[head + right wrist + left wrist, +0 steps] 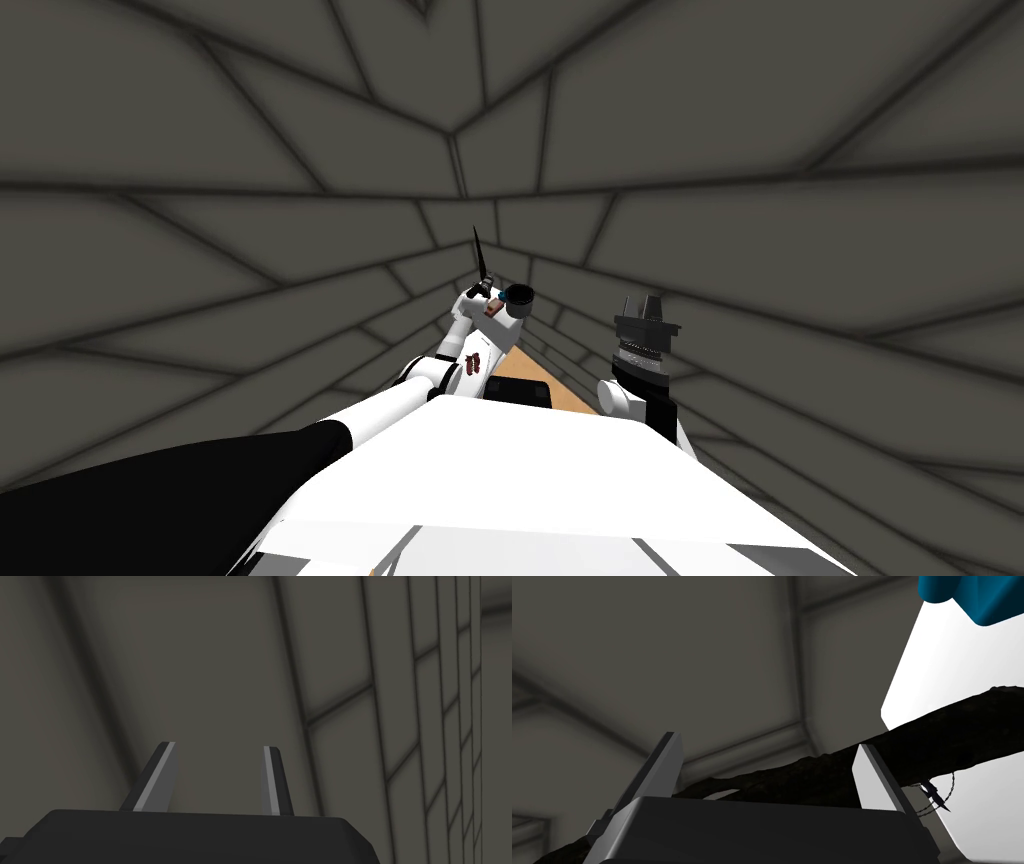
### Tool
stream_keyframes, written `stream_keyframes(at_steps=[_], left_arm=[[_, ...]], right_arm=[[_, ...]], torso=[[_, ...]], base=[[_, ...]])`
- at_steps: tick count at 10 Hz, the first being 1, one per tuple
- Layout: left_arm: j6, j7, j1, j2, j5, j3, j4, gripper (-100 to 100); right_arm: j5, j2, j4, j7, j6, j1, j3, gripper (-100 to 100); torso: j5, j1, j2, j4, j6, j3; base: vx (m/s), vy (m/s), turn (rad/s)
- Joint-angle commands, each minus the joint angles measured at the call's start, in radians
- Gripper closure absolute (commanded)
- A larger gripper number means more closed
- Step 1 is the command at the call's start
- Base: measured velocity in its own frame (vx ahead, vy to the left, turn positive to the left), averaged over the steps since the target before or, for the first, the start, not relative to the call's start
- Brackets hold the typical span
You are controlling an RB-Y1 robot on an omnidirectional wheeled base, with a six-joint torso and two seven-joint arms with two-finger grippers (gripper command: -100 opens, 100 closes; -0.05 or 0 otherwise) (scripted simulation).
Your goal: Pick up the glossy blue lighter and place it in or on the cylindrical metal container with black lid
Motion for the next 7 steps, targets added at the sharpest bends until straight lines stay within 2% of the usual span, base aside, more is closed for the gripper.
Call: stream_keyframes(at_steps=[1, 7], left_arm=[[0.004, 0.0, -0.011, 0.003, 0.002, 0.001, 0.023, -100], [0.004, 0.0, -0.011, 0.003, 0.002, 0.001, 0.023, -100]], right_arm=[[0.0, 0.0, 0.0, 0.0, 0.0, 0.0, 0.0, 0], [0.0, 0.0, 0.0, 0.0, 0.0, 0.0, 0.0, 0]], torso=[[0.0, 0.0, 0.0, 0.0, 0.0, 0.0], [0.0, -0.001, 0.001, 0.0, 0.0, 0.0]], base=[[0.012, -0.006, 0.019], [0.004, 0.0, 0.0]])
